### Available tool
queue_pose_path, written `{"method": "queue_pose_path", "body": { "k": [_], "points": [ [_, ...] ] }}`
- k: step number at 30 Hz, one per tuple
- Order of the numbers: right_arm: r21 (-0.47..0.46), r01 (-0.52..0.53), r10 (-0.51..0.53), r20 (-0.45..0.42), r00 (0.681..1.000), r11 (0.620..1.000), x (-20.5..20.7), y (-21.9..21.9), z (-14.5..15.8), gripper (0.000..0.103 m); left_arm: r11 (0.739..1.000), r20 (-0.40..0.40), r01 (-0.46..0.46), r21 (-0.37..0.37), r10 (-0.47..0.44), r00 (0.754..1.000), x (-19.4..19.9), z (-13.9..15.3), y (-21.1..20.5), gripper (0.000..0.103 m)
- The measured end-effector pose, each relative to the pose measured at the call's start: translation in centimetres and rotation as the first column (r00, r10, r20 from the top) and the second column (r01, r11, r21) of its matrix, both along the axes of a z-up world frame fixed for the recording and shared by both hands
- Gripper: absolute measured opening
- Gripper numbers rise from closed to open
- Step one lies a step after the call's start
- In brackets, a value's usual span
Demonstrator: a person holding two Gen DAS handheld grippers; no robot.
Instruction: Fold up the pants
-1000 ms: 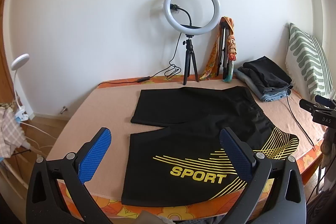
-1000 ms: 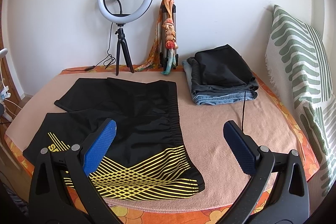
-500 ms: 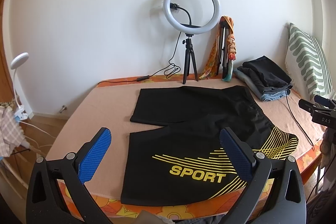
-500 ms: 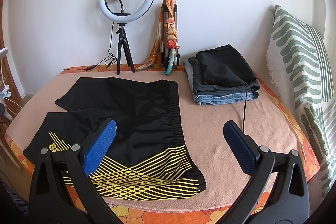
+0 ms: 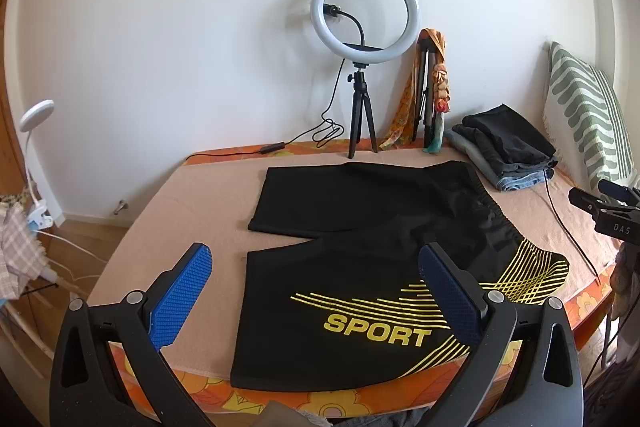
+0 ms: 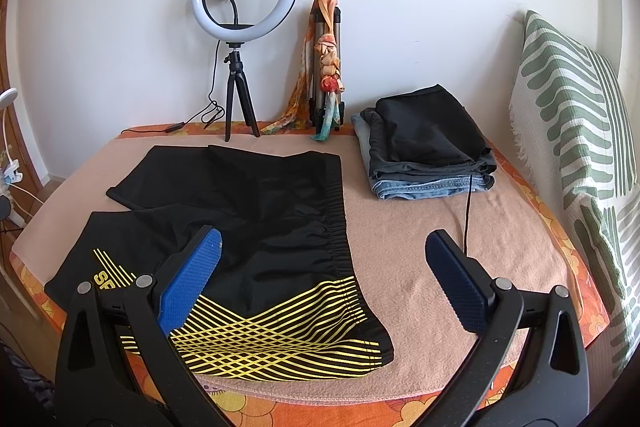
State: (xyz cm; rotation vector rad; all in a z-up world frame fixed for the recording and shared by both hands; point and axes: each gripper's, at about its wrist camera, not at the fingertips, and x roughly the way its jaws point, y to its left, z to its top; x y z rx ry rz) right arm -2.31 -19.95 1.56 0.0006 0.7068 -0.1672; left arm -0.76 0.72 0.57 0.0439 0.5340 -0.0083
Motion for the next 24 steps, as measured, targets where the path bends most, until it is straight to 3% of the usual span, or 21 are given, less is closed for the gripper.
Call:
{"method": "queue_pose_path", "body": {
  "k": [17,24],
  "points": [
    [-0.005,-0.027,0.027,0.006,1.000,1.000,-0.3,0.0,0.3,0.103,1.000,-0.052,0.022,-0.011,-0.023,0.998,0.9,-1.4,2.2,0.103],
    [0.028,-0.064,0.064,-0.024,0.998,0.998,-0.7,-1.9,-0.6,0.103,0.978,-0.081,0.152,-0.140,-0.165,0.983,1.5,-3.5,5.2,0.102]
  ]
}}
